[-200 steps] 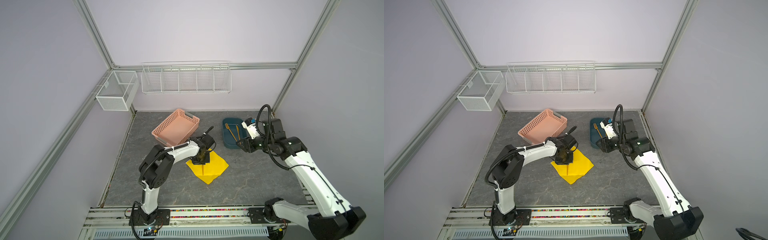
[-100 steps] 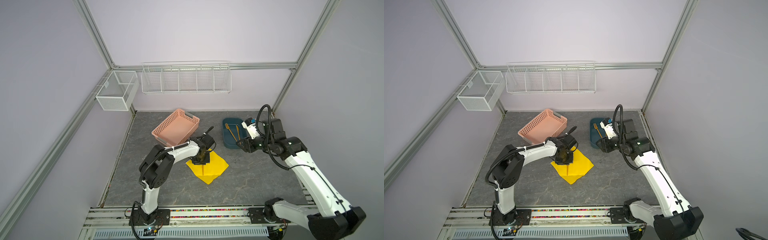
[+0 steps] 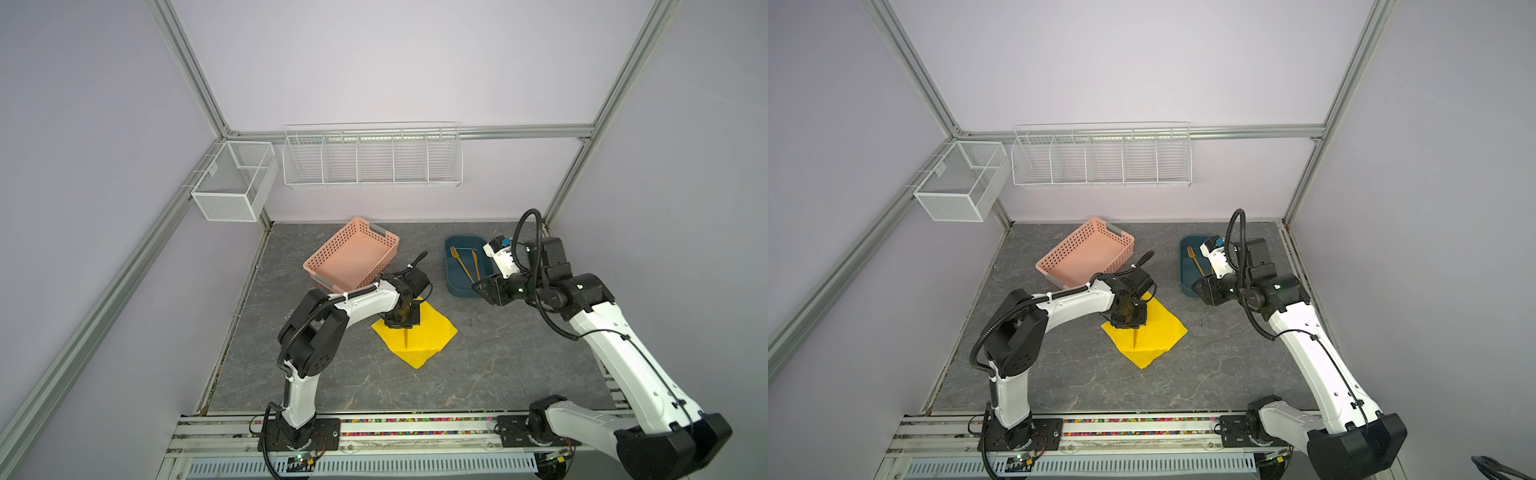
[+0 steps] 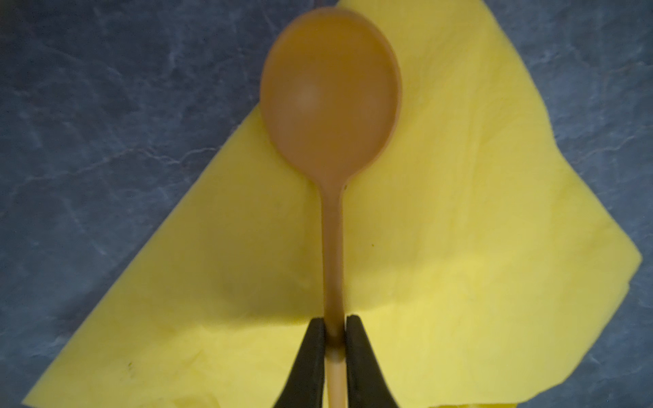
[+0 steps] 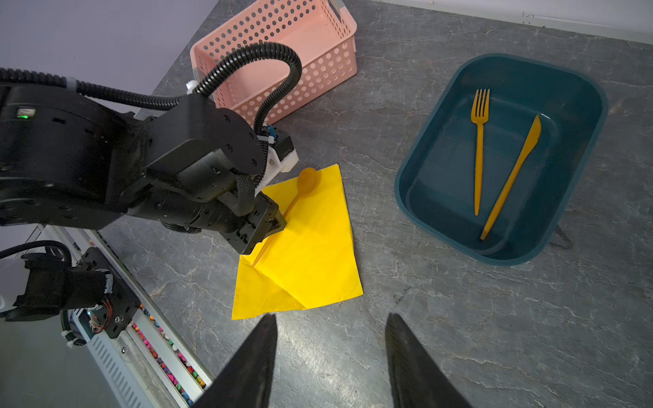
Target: Place the utensils on the paper napkin and roll it up
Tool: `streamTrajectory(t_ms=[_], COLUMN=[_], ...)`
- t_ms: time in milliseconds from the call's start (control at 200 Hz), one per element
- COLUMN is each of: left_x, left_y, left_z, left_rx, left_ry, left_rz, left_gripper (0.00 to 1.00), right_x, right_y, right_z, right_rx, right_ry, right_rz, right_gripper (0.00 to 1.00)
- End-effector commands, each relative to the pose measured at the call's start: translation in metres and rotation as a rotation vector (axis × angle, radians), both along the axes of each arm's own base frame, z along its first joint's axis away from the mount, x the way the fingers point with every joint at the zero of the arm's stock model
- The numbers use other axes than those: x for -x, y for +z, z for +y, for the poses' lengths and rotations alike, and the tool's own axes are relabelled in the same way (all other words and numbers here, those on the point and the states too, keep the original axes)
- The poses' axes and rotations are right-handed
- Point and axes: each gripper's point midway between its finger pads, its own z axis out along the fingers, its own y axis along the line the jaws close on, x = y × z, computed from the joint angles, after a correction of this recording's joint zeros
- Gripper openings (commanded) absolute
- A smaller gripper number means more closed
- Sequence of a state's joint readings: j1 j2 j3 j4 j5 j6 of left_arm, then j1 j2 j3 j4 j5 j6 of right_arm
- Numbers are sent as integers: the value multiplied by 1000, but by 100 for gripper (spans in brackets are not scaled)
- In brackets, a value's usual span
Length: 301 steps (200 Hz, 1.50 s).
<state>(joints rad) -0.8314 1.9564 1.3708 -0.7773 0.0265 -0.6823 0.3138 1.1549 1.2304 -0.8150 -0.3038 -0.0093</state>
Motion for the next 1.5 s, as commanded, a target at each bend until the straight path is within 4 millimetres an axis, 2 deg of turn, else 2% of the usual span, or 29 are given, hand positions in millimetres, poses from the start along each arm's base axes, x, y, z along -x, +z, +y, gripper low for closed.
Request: streamTrajectory(t_ms=[0, 400, 525, 735, 900, 1125, 1295, 1500], left_x=[-3, -2, -3, -10, -16, -27, -31, -31], left_y=[0, 0, 7, 42, 80, 129, 151, 158], left_z=[0, 0, 0, 4, 5, 18, 34, 51], left_rx=[-14, -14, -6, 5, 54, 126, 156, 185], left_ry=[0, -4, -8, -11, -22, -1, 30, 53], left_rz=[5, 4, -9, -83, -173, -333, -437, -495], left_gripper=[16, 16, 16, 17, 17, 19, 19, 21], right_x=[2, 3, 2, 0, -4, -18, -37, -68], right_y=[1, 2, 2, 1, -4, -23, -36, -57], right_z=[-1, -1, -1, 0, -2, -10, -15, -21], right_rx=[7, 7, 8, 6, 16, 56, 86, 111], right_ry=[20, 21, 21, 20, -4, -91, -162, -231], right_rz=[-9, -10, -9, -1, 21, 105, 153, 233], right_gripper=[53, 53, 53, 53, 53, 55, 55, 54])
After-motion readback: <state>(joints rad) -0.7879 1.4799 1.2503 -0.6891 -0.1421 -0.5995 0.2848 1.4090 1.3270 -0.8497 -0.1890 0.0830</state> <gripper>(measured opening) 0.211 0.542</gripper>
